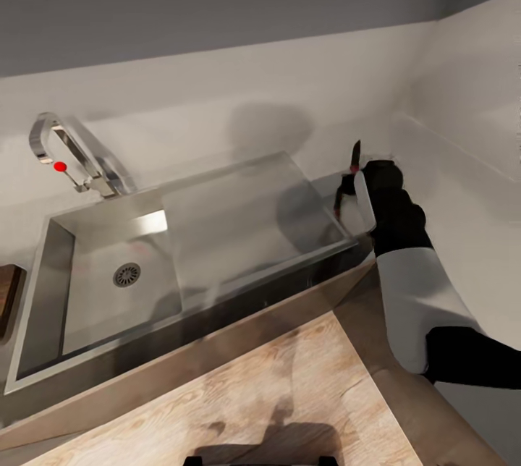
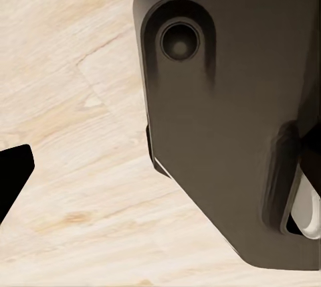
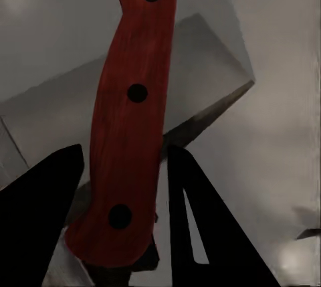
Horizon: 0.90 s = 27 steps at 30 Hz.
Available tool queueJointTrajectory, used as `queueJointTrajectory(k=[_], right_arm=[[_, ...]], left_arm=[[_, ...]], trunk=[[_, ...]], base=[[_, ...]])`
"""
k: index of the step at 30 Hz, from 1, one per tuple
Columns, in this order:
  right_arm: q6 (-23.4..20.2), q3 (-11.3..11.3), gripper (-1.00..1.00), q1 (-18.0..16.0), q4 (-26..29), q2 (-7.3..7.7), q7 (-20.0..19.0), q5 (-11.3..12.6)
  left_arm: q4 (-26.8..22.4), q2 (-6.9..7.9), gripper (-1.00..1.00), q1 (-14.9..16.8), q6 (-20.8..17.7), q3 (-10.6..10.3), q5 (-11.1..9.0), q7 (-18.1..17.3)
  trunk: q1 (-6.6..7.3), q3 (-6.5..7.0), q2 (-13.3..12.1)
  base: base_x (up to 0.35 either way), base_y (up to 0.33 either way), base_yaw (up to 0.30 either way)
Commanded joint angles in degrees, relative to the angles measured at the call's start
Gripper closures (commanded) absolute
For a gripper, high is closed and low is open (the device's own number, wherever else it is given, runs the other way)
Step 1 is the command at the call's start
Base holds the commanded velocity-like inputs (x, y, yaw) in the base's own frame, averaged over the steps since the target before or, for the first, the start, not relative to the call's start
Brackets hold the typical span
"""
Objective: In the kitchen, take the Vidalia onion out of the sink, dice it on the chopping board with the paring knife, put the diced onion into the bowl on the countertop, then place both the paring knife and the chopping board into the sink.
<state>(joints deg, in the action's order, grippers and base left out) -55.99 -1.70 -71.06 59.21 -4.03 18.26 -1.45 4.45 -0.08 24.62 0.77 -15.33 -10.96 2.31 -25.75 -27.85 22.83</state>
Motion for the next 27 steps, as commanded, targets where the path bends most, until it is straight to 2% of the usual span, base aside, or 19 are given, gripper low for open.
queueJointTrajectory(k=[1, 7, 11, 15, 18, 22, 27], right_arm=[[-0.27, 1.44, 1.0, -0.04, 0.19, -0.08, 0.65, -0.46], [-0.31, 6.78, 1.0, -0.04, 0.77, -0.55, 4.58, -0.86], [-0.35, 15.13, 1.0, -0.04, 0.86, -0.69, 5.46, -2.45], [-0.29, 20.68, 1.0, -0.04, 0.84, -1.21, 7.92, -2.99], [-0.24, 25.43, 1.0, -0.04, 0.82, -1.94, 12.44, -3.02], [-0.18, 29.07, 1.0, -0.04, 0.82, -3.01, 16.1, -3.03], [-0.18, 29.72, 1.0, -0.04, 0.81, -3.3, 16.98, -2.95]], left_arm=[[0.12, -0.05, -1.0, 0.07, 0.09, -0.49, -0.51, -0.02], [0.12, -0.2, -1.0, 0.08, 0.11, -0.48, -0.52, -0.1], [0.12, -0.19, -1.0, 0.08, 0.11, -0.49, -0.48, -0.14], [0.12, -0.29, -1.0, 0.08, 0.11, -0.49, -0.47, -0.12], [0.12, -0.35, -1.0, 0.08, 0.11, -0.49, -0.53, -0.11], [0.12, -0.32, -1.0, 0.08, 0.11, -0.44, -0.55, -0.11], [0.12, -0.22, -1.0, 0.07, 0.11, -0.41, -0.55, -0.11]], trunk=[[-0.03, 0.01, 0.09], [-0.03, 0.55, 0.09], [-0.03, 0.91, 0.09], [-0.03, 1.27, 0.09], [-0.03, 1.54, 0.09], [-0.03, 1.9, 0.09], [-0.03, 2.35, 0.09]], base=[[0.0, 0.0, 0.0], [0.0, 0.0, 0.0], [0.0, 0.0, 0.0], [-0.02, 0.0, 0.0], [-0.208, 0.0, 0.0], [-0.313, 0.0, 0.0], [-0.332, 0.029, 0.0]])
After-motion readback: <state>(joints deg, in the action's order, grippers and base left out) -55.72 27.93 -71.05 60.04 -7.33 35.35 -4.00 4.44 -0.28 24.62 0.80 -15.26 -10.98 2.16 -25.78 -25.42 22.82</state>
